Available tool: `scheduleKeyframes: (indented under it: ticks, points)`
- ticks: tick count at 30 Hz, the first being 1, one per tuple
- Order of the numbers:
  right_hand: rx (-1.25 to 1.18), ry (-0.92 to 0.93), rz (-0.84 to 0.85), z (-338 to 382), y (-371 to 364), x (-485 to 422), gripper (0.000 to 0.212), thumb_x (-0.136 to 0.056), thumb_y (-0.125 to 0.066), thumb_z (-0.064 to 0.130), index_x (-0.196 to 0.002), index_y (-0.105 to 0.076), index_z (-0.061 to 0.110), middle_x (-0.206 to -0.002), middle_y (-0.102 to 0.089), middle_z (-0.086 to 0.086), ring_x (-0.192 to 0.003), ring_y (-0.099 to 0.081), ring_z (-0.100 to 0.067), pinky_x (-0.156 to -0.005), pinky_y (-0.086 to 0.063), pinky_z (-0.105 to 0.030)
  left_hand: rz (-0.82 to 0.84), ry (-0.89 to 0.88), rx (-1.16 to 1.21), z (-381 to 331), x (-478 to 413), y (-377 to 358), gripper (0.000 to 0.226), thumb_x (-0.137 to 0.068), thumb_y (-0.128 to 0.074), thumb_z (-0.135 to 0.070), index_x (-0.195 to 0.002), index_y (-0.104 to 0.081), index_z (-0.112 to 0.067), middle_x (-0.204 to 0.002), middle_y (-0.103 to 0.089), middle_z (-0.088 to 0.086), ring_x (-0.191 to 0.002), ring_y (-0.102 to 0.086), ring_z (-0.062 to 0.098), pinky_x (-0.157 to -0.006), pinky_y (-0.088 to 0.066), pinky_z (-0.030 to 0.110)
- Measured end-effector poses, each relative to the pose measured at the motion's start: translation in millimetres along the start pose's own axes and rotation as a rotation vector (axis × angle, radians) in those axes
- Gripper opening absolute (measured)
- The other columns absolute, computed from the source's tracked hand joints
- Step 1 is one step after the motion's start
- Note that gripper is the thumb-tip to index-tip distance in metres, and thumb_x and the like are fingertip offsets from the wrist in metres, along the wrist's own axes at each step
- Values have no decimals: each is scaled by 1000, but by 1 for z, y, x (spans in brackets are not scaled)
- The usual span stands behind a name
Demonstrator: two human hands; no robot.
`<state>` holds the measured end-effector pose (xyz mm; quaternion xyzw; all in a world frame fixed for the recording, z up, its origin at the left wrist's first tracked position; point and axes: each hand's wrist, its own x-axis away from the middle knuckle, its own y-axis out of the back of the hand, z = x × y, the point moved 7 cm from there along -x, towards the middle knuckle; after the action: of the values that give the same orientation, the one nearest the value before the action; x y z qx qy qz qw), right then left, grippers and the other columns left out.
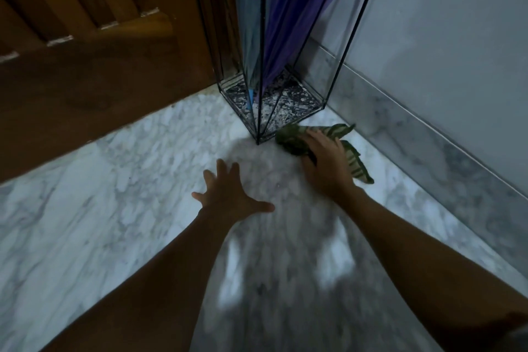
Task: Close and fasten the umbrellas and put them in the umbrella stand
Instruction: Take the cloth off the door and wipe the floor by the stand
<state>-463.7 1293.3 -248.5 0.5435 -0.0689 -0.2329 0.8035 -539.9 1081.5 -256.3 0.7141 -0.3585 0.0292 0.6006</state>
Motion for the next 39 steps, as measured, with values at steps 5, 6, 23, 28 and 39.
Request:
scheduleKeyframes:
  ticks: [5, 6, 23, 28, 39]
  points:
    - [-81, 102, 89, 62, -33, 33, 56, -85, -36, 37, -134, -58, 22, -143, -54, -5, -136, -45, -24, -116, -23, -54, 18, -66, 86, 10, -3, 15, 112, -54, -74, -72, -148, -30, -30, -156, -21, 1, -144, -18, 30, -109, -33, 53]
    - [-84, 120, 111, 74, -38, 39, 56, -86, -35, 38, -135, -58, 22, -143, -54, -6, -136, -46, -25, -117, -22, -54, 30, -92, 128, 13, -4, 23, 106, -48, -73, -74, -140, -42, -30, -146, -39, 2, -137, -33, 30, -105, -39, 46]
    - [-5, 23, 18, 135, -67, 43, 51, -94, -32, 36, -140, -52, 24, -148, -48, -12, -139, -41, -31, -116, -25, -49, 61, 57, -67, 154, -34, 75, 142, -43, -75, -79, -155, -6, -28, -164, 8, 6, -150, 2, 30, -119, -18, 51]
    - [-53, 24, 76, 175, -99, -41, 47, -95, -47, 24, -142, -49, 17, -150, -42, -19, -140, -35, -38, -118, -23, -53, 37, 58, -28, 156, -42, 72, 140, -42, -79, -75, -155, -9, -31, -163, 8, 2, -150, 6, 28, -118, -18, 55]
    - [-50, -12, 53, 180, -93, -84, 48, -89, -51, 21, -137, -55, 16, -141, -52, -14, -124, -51, -36, -103, -41, -42, 101, 35, -25, 151, -43, 76, 140, -46, -82, -70, -154, 0, -34, -161, 19, -1, -149, 15, 28, -115, -16, 64]
